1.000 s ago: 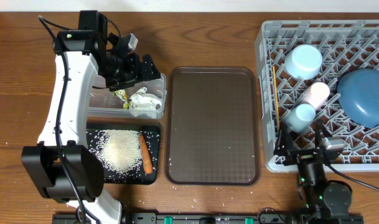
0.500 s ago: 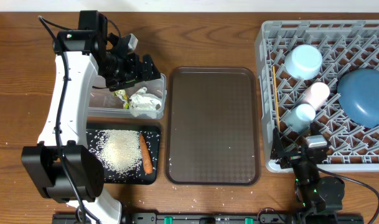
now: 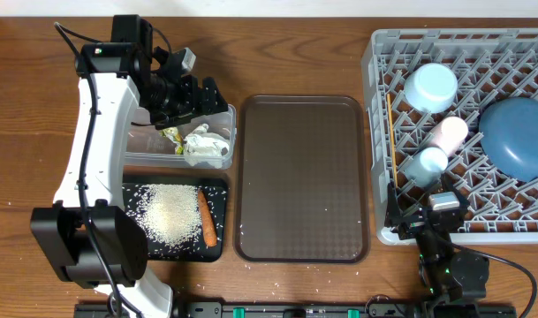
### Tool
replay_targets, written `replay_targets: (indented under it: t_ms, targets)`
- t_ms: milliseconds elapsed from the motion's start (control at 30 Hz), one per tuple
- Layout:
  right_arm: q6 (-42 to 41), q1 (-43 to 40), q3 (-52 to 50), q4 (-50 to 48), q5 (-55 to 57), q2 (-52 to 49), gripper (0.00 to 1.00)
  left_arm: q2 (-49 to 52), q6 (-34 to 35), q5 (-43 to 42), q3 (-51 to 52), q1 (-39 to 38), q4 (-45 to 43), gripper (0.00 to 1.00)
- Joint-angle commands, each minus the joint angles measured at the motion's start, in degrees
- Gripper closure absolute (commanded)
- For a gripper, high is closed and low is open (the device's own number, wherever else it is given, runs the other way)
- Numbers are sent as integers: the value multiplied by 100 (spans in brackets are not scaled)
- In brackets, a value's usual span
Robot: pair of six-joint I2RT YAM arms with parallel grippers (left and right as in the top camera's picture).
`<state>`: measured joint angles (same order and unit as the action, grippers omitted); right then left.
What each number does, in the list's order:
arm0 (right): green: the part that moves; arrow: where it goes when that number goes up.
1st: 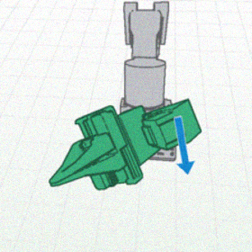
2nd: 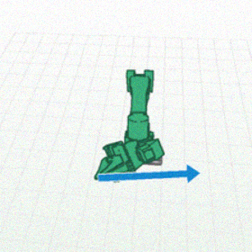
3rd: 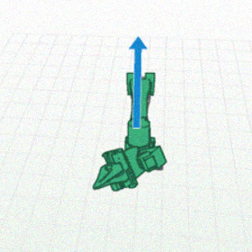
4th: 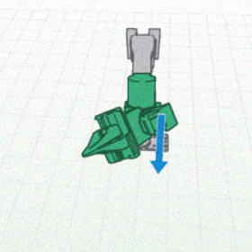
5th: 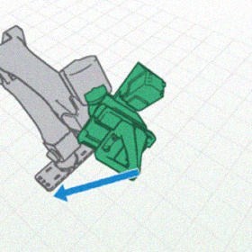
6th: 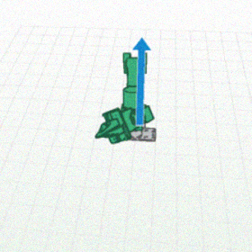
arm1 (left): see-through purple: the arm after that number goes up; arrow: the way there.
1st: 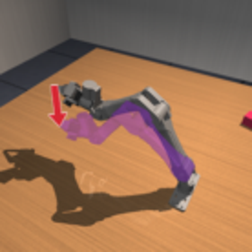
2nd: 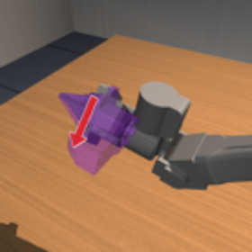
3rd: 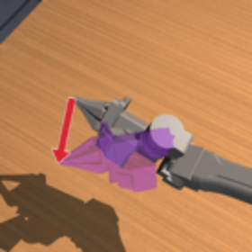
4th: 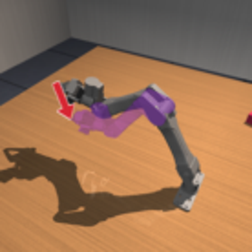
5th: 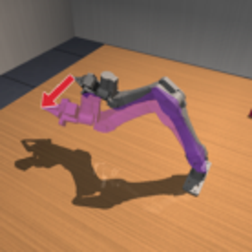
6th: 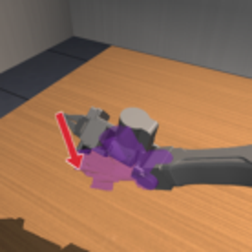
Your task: Sort waste into correct bins and load items into the dishwasher rack
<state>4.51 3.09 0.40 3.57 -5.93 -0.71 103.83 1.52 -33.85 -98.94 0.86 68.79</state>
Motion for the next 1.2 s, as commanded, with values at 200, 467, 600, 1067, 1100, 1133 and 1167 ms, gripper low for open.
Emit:
replay_targets:
  t_ms: [200,467,600,1067,1100,1133,1167]
  targets:
    - [92,31,-9,22,-4,42,1,28,4,48,26,13,20,5]
    - [92,31,-9,22,-4,42,1,28,7,48,26,13,20,5]
    - [92,31,-9,22,-4,42,1,28,7,48,26,13,20,5]
    - [92,31,-9,22,-4,42,1,-166,4,48,26,9,20,5]
    - [92,31,-9,22,-4,42,1,-254,7,50,26,9,20,5]
    - [92,31,-9,22,-4,42,1,-343,4,48,26,9,20,5]
    - [92,31,-9,22,-4,42,1,-444,7,48,26,7,20,5]
